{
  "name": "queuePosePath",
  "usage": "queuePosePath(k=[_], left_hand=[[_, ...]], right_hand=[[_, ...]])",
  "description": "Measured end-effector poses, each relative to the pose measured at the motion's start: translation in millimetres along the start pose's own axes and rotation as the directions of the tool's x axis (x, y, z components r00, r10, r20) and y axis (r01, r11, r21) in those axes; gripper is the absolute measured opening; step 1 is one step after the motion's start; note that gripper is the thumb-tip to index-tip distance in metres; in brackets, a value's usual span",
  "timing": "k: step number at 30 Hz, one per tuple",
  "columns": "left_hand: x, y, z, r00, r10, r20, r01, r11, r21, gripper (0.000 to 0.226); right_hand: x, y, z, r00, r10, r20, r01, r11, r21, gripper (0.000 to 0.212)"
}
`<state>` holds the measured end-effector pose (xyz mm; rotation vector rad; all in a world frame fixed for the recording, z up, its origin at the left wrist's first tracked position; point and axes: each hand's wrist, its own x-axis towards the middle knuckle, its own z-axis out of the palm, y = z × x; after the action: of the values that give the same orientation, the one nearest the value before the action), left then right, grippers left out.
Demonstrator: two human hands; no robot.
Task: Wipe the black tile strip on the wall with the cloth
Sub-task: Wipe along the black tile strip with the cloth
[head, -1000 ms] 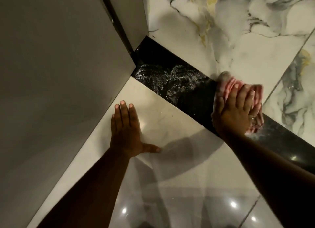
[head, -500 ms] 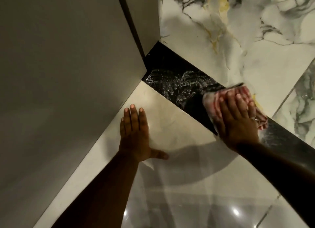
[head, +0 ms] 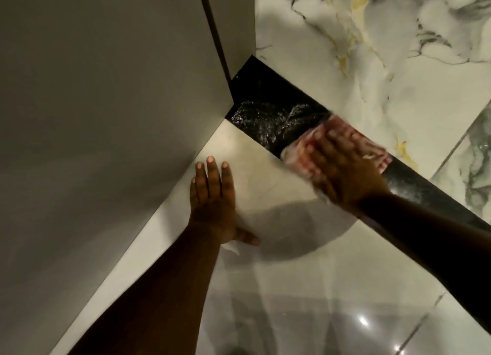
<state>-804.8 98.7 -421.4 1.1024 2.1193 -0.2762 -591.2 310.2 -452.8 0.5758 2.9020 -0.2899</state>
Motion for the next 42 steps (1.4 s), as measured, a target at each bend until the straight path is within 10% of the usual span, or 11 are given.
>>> queuePosePath(k=[2, 6, 9, 13, 17, 21, 25, 30, 34, 38, 42], left_hand=[[1, 0, 5, 1.000, 0.002, -0.015, -0.002, 1.000, -0.007, 0.177], [0, 0, 10, 0.997, -0.010, -0.072, 0.010, 1.000, -0.004, 0.178], [1, 0, 14, 0.997, -0.013, -0.081, 0.014, 1.000, 0.012, 0.178], [2, -5, 15, 0.998, 0.010, -0.067, -0.008, 1.000, 0.025, 0.177], [2, -5, 14, 0.996, 0.029, -0.080, -0.029, 1.000, 0.007, 0.175], [2, -5, 16, 0.994, 0.039, -0.106, -0.037, 0.999, 0.019, 0.174], [1, -6, 19, 0.991, 0.055, -0.126, -0.053, 0.998, 0.013, 0.175], [1, -7, 19, 0.983, 0.064, -0.172, -0.063, 0.998, 0.015, 0.171], [-5, -6, 23, 0.943, 0.106, -0.314, -0.106, 0.994, 0.018, 0.154], [1, -12, 39, 0.886, 0.163, -0.434, -0.159, 0.986, 0.046, 0.137], [3, -14, 43, 0.880, 0.166, -0.445, -0.158, 0.986, 0.055, 0.134]], right_hand=[[13, -3, -2, 0.922, 0.385, -0.026, -0.379, 0.917, 0.123, 0.068], [77, -44, -11, 0.532, 0.846, 0.041, -0.814, 0.497, 0.300, 0.070], [115, -86, -9, 0.695, 0.719, 0.031, -0.704, 0.670, 0.237, 0.070], [114, -96, -4, 0.989, 0.146, 0.039, -0.149, 0.985, 0.085, 0.067], [115, -32, -17, 0.946, -0.271, 0.180, 0.286, 0.956, -0.064, 0.072], [138, -38, -22, 0.970, 0.240, 0.040, -0.243, 0.965, 0.097, 0.075], [173, -85, -25, 0.742, 0.669, 0.039, -0.643, 0.695, 0.322, 0.073], [156, -98, -18, 0.977, 0.212, 0.027, -0.213, 0.970, 0.120, 0.066], [162, -43, -30, 0.997, -0.030, 0.068, 0.029, 1.000, 0.007, 0.074], [182, -43, -25, 0.968, 0.248, -0.043, -0.241, 0.962, 0.128, 0.070], [204, -86, -26, 0.767, 0.642, 0.011, -0.604, 0.716, 0.350, 0.070]])
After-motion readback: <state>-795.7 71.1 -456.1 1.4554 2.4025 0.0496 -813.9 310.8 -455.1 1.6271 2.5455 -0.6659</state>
